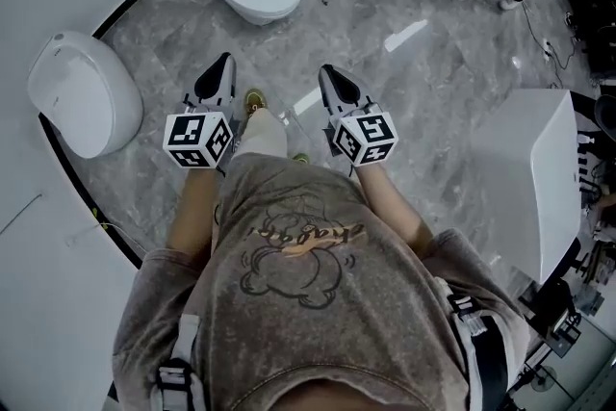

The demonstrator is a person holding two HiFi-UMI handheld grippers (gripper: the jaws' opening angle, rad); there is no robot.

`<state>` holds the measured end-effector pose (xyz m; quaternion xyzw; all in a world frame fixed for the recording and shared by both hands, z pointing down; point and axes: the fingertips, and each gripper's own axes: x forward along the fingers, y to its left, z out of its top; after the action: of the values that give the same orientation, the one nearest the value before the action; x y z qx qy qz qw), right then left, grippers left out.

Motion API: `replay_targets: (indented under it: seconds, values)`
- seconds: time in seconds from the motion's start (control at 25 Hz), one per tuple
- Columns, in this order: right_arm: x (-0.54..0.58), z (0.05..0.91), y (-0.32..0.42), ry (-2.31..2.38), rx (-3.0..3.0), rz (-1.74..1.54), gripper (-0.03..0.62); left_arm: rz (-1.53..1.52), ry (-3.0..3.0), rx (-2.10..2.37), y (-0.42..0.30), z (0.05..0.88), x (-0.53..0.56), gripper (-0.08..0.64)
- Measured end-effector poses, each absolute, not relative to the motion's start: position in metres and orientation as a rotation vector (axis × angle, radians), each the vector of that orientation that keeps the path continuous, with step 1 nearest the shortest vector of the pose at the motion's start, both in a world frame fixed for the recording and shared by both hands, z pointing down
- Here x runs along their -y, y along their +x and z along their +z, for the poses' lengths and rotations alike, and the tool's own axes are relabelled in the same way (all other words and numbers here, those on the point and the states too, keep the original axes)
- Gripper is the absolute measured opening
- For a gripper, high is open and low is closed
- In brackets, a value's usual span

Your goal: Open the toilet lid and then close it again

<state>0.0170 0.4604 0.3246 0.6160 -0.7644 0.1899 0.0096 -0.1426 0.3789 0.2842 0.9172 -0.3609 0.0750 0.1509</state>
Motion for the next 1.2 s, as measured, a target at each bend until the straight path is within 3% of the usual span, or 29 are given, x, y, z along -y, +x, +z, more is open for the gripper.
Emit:
replay_targets:
  seconds: [0.56, 1.2]
  values:
    - [-0.279, 0.380, 0.053, 1.954, 2.298, 0.636, 0.028, 0.289, 2.613, 0.941, -0.097, 0.348, -0.196, 0.009]
    - [-0.162, 0.603, 0.087, 1.822, 2.197, 0.842, 0.028, 0.443, 2.453, 0.934, -0.054, 0.581, -0.098, 0.009]
